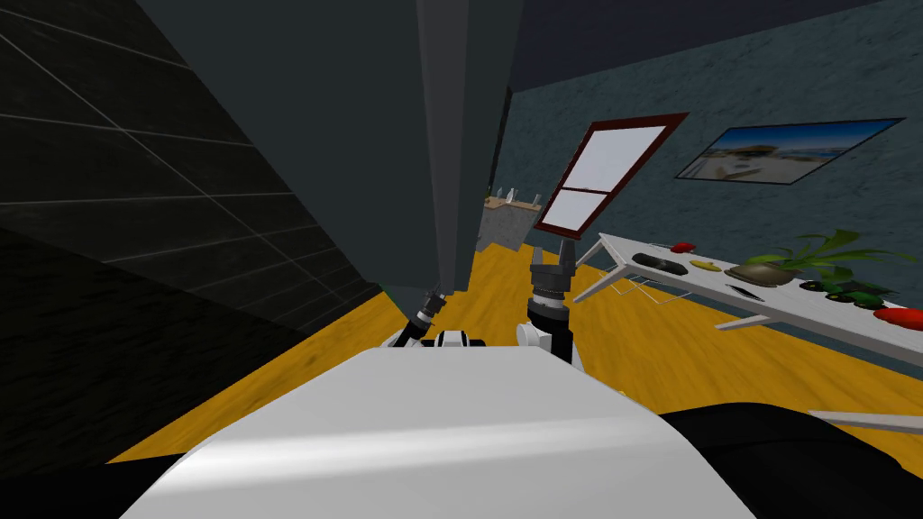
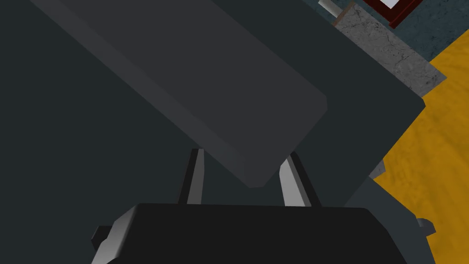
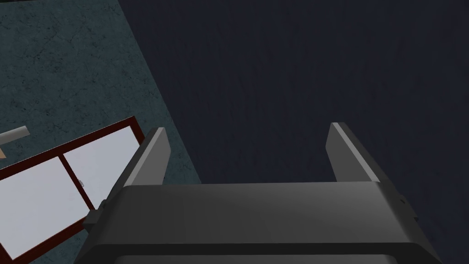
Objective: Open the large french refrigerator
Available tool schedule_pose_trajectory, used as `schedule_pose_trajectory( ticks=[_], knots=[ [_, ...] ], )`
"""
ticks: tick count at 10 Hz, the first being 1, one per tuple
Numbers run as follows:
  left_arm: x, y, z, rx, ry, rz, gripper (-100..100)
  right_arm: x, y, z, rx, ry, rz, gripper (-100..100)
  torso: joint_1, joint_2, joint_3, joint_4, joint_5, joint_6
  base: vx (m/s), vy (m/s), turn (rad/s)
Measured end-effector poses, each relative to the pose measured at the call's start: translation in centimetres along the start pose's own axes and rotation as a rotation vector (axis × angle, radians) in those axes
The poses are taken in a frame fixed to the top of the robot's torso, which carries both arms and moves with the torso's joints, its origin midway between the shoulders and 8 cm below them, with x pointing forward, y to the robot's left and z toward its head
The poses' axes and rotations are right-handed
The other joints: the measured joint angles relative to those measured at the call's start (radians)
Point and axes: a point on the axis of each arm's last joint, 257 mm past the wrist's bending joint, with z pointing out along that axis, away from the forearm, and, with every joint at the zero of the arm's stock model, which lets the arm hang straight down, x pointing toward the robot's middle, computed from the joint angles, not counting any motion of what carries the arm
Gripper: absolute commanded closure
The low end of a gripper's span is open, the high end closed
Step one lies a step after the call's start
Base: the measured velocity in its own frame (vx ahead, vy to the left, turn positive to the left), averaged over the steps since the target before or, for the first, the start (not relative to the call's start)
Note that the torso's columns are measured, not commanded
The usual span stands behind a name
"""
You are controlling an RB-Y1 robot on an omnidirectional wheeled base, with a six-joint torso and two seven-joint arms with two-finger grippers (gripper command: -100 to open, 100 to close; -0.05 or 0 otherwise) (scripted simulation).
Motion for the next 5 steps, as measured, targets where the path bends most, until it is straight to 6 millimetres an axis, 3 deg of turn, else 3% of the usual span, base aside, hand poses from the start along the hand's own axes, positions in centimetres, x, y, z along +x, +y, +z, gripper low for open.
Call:
schedule_pose_trajectory(
  ticks=[2, 3, 5],
  knots=[
    [1.4, 0.3, -0.7, -0.023, 0.046, -0.022, 100, 0.0, 0.0, 0.0, 0.000, 0.000, 0.000, 0, 0.001, 0.004, 0.003, 0.001, 0.001, 0.000, -0.100, 0.153, -0.110],
    [2.1, 0.5, -1.1, -0.035, 0.069, -0.035, -100, 0.0, 0.0, 0.0, 0.000, 0.000, 0.000, 0, 0.000, 0.004, 0.003, 0.001, 0.001, 0.000, -0.078, 0.073, 0.012],
    [2.0, -0.4, 0.2, -0.036, 0.073, -0.037, -100, 0.0, 0.0, 0.0, 0.000, 0.000, 0.000, 0, -0.011, -0.010, -0.004, -0.006, -0.001, 0.003, -0.062, -0.010, 0.051]
  ],
)
